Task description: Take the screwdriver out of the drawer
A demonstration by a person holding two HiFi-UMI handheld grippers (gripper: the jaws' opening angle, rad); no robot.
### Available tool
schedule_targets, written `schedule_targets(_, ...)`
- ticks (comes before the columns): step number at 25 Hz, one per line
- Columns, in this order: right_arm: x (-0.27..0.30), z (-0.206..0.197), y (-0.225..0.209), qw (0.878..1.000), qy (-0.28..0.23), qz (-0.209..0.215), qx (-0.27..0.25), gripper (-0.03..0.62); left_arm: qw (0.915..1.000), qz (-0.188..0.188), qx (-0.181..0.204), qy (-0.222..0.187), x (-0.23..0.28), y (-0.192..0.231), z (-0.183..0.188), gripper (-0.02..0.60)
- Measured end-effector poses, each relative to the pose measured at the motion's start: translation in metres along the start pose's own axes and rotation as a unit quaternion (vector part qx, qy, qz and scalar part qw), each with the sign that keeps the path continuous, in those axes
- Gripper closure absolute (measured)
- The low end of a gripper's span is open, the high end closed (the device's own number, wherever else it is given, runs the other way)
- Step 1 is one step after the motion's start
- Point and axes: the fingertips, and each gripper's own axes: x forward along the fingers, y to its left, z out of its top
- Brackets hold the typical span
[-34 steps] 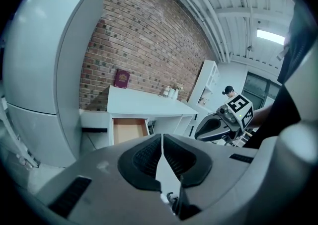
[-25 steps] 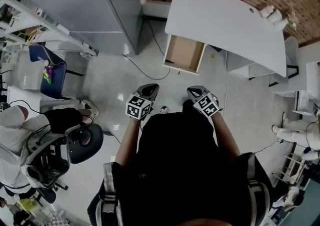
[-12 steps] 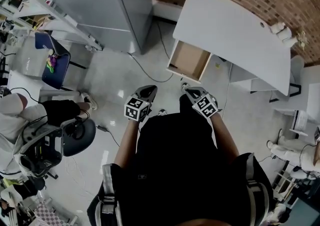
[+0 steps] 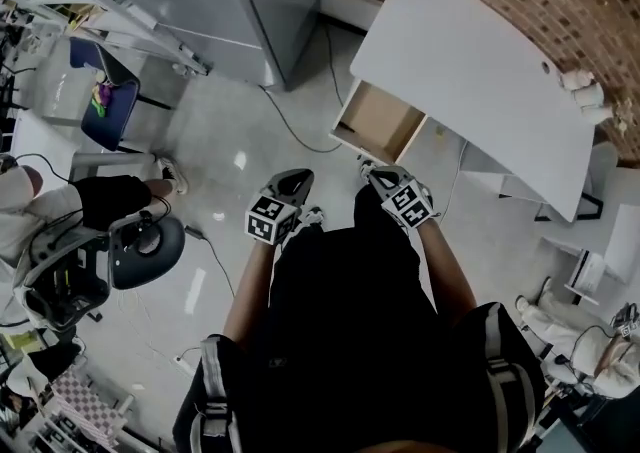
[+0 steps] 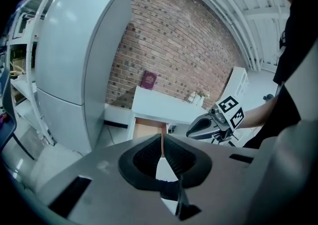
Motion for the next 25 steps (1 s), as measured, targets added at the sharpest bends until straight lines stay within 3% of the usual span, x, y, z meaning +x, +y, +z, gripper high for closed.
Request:
schedule_targets(12, 0.045, -0.009, -0.075, 0.998, 0.025, 0.057, -0.019, 0.537, 0.9982, 0.037, -0.036, 0.031, 0.035, -0.008, -0.002, 0.559)
schedule_targets(17, 0.078, -0.031, -0.095, 0.992, 0.05, 0.112, 0.011, 0.537, 0.9963, 0.037, -0.073, 0.025, 0.058, -0.019, -0.005, 0.559)
schedule_targets(25, 0.142, -0.065, -0.118, 0.987, 0.083, 0.139, 0.008, 0.537, 0.9907, 0.047, -0.126, 0.021, 0.106, -0.004, -0.04, 0.559)
